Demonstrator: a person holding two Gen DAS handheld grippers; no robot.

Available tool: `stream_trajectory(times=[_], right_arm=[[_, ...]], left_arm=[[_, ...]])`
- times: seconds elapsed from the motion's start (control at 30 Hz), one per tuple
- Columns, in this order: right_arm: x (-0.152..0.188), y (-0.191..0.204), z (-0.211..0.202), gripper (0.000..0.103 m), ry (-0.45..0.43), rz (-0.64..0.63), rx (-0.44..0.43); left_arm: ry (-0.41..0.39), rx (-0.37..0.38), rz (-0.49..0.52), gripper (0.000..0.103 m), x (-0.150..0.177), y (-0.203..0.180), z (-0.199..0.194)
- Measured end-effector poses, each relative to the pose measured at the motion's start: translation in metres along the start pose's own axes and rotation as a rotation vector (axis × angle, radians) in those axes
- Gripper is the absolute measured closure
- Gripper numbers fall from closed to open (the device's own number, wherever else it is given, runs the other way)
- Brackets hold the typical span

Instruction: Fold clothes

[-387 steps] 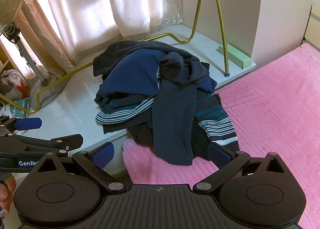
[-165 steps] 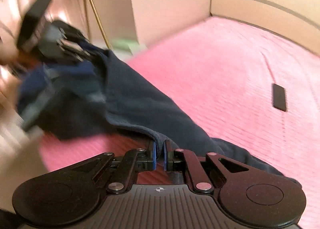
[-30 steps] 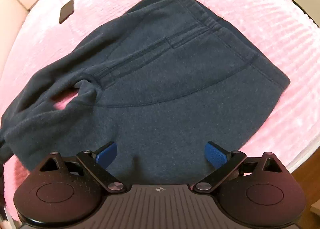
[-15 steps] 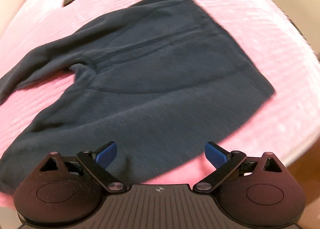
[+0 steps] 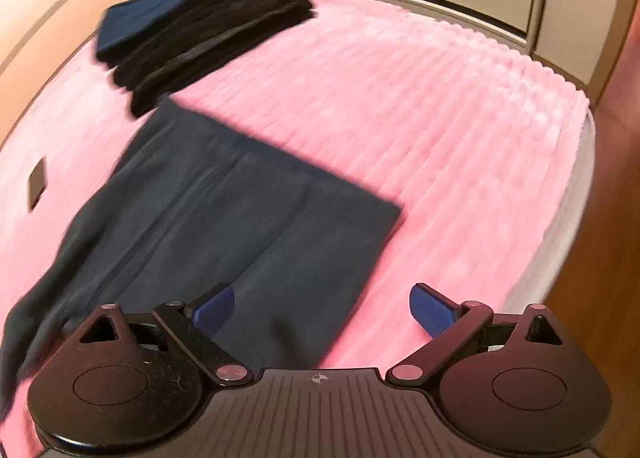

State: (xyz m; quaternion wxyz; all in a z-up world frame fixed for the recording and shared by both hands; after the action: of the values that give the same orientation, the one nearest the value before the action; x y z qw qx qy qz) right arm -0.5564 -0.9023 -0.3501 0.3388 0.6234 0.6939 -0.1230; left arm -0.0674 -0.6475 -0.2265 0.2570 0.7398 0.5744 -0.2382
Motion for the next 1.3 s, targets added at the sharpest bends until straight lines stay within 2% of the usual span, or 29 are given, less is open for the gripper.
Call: stream_trajectory(times=[0.07,0.13,0.27,0.33,0.37,0.43,0.47,0.5,0.53,0.63,0.7,0.77,0.8,0.83,0.93,1.0,1.07,1.1,1.13,1.17,1.2,1.3], right_arm=[[-0.013,-0.012,0.017,0.006,-0.011,-0.003,0.001],[-0.024,-0.021,0.031,0.006,-0.023,-0.018,-0.009],[-0.03,-0.03,0.047,0.006,0.001,-0.062,-0.102],[-0.029,-0.035,0.051,0.022,0.007,-0.034,-0.122],[-0.028,-0.037,0.053,0.037,0.008,-0.015,-0.128],[-0.026,-0.041,0.056,0.038,0.009,0.024,-0.139],[-0.025,-0.044,0.058,0.049,0.009,0.044,-0.145],[-0.025,-0.046,0.059,0.069,0.01,0.064,-0.151],[-0.024,-0.048,0.061,0.075,0.011,0.083,-0.156],[-0.025,-0.053,0.062,0.087,0.024,0.143,-0.174],[-0.038,-0.053,0.05,0.089,0.011,0.135,-0.185],[-0.056,-0.054,0.033,0.091,-0.021,0.112,-0.19],[-0.067,-0.057,0.021,0.095,-0.048,0.107,-0.184],[-0.077,-0.06,0.01,0.095,-0.072,0.101,-0.179],[-0.091,-0.076,-0.005,0.095,-0.109,0.055,-0.125],[-0.087,-0.09,0.002,0.095,-0.089,0.044,-0.086],[-0.076,-0.099,0.015,0.092,-0.034,0.046,-0.071],[-0.071,-0.101,0.02,0.065,-0.015,0.035,-0.056],[-0.069,-0.102,0.023,0.048,-0.008,0.014,-0.027],[-0.068,-0.103,0.022,0.02,-0.019,-0.01,0.011],[-0.07,-0.103,0.019,0.018,-0.046,-0.024,0.034],[-0.074,-0.093,0.011,0.018,-0.08,-0.027,-0.005]], left_arm=[[-0.054,0.072,0.052,0.058,-0.048,-0.018,0.049],[-0.076,0.141,0.107,0.055,-0.089,-0.039,0.104],[-0.071,0.212,0.192,0.054,-0.138,-0.068,0.193],[-0.061,0.234,0.218,0.054,-0.154,-0.077,0.23],[-0.056,0.243,0.227,0.054,-0.157,-0.078,0.244],[-0.021,0.261,0.215,0.054,-0.164,-0.081,0.273],[0.003,0.274,0.202,0.054,-0.168,-0.082,0.286],[0.026,0.297,0.186,0.057,-0.171,-0.084,0.296],[0.046,0.324,0.169,0.067,-0.173,-0.086,0.304],[0.094,0.368,0.172,0.093,-0.18,-0.094,0.312],[0.074,0.388,0.218,0.097,-0.19,-0.103,0.299],[0.024,0.412,0.255,0.097,-0.207,-0.112,0.28],[-0.006,0.42,0.264,0.098,-0.217,-0.117,0.272],[-0.036,0.424,0.269,0.102,-0.228,-0.121,0.266],[-0.081,0.429,0.22,0.101,-0.255,-0.131,0.279],[-0.061,0.426,0.208,0.099,-0.256,-0.143,0.301],[-0.032,0.391,0.221,0.094,-0.249,-0.149,0.316],[-0.033,0.372,0.219,0.093,-0.245,-0.147,0.315],[-0.036,0.354,0.211,0.085,-0.242,-0.144,0.311],[-0.037,0.343,0.195,0.08,-0.236,-0.139,0.303],[-0.037,0.327,0.185,0.071,-0.23,-0.129,0.291],[-0.035,0.256,0.169,0.067,-0.21,-0.089,0.253]])
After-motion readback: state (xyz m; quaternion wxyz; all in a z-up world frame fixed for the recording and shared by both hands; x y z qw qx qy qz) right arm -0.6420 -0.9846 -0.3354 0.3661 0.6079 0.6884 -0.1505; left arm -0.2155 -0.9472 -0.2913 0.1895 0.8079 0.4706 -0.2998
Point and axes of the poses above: each gripper's, at about its wrist camera, not at the fingertips, and z roughly the way its jaws point, y to its left, x to its underside, the point moved 7 cm from there along z, roughly the way its jaws point, and after that the axes turned 15 degrees about -y, right-handed, at the moved point
